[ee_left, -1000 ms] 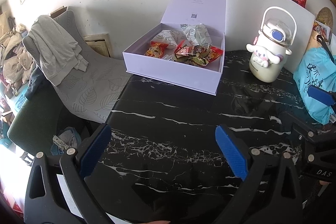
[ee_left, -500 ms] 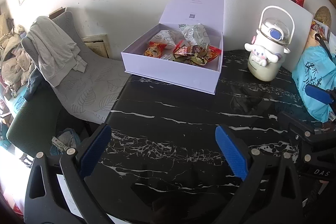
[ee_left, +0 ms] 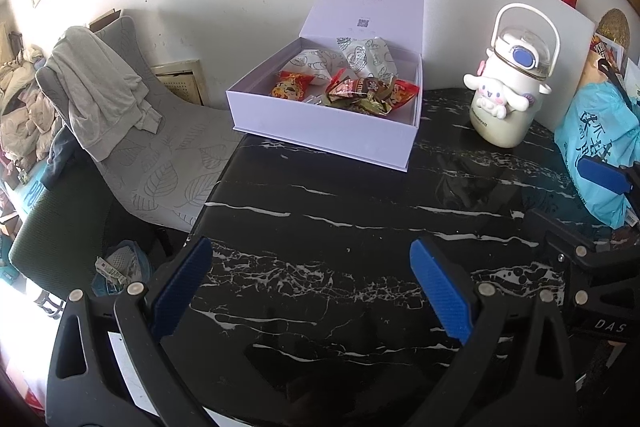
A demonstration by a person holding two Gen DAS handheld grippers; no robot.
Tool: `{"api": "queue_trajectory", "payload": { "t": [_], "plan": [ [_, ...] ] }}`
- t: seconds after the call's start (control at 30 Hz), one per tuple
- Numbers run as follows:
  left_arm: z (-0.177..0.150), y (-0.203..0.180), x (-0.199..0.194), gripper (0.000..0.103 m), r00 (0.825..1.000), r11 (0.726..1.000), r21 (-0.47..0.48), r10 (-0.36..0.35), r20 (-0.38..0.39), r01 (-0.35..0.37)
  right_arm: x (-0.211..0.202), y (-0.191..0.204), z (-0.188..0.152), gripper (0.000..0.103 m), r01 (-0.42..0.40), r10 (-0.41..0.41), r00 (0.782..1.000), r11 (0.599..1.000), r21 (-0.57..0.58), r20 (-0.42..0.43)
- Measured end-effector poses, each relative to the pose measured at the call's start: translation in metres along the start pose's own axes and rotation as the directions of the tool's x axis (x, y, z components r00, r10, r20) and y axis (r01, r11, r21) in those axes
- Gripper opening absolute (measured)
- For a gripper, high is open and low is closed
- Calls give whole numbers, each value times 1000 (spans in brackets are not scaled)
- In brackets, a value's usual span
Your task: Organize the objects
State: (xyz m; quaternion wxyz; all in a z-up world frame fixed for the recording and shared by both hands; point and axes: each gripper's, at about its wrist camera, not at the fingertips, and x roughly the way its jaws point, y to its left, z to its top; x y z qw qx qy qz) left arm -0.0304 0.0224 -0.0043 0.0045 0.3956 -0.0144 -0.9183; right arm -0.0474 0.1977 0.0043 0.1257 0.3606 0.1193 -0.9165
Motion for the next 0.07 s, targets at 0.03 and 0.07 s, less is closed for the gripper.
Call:
{"api": "queue_trajectory", "payload": {
  "t": [0.03, 0.07],
  "plan": [
    [-1, 0, 0, 100, 1000, 1000, 0, -4, -1, 4, 0, 0, 0, 94, 0, 0, 1000, 1000, 1, 0],
    [-1, -1, 1, 100, 1000, 1000, 0, -10, -2, 10, 0, 0, -1, 94, -1, 1, 1000, 1000, 1, -1]
  ]
}}
